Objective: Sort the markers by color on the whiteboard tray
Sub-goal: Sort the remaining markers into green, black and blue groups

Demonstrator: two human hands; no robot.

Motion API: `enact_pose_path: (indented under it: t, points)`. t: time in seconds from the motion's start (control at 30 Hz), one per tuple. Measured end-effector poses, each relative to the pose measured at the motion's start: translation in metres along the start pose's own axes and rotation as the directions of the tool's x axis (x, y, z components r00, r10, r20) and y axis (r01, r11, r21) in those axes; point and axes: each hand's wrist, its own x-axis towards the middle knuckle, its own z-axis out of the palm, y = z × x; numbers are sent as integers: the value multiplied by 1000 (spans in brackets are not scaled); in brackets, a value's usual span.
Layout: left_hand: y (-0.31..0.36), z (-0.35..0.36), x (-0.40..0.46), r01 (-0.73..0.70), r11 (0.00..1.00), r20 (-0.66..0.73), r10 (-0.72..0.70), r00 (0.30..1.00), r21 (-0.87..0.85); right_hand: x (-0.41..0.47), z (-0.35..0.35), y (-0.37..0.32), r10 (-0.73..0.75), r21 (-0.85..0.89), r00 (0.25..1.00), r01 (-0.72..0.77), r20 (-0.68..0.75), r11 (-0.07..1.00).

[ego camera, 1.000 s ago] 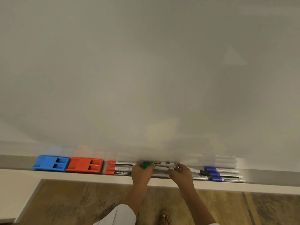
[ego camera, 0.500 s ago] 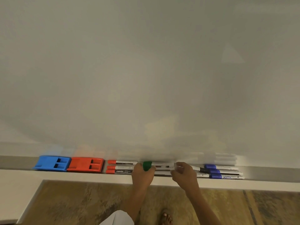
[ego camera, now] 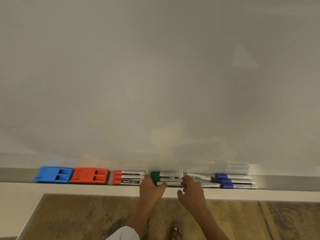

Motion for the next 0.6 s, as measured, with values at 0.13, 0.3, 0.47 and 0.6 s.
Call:
enact_pose_path:
  t: [0.13,0.3,0.47,0.6]
  points:
    - [1,1,-1,16,999,0,-16,1000,-33,-1,6,-3,-3,17,999,2,33,1000]
    - [-1,4,0,18,997,-28,-20,999,-68,-3,7,-6,31,181,999,-34,19,983]
    - [-4,8,3,41,993,-70,-49,996,-112,-1,6,0,112,300,994,-107,1,948]
    - [-1,8,-1,-9,982,-187,-27,982,-188,0,6,5,128,319,992,-125,10,940]
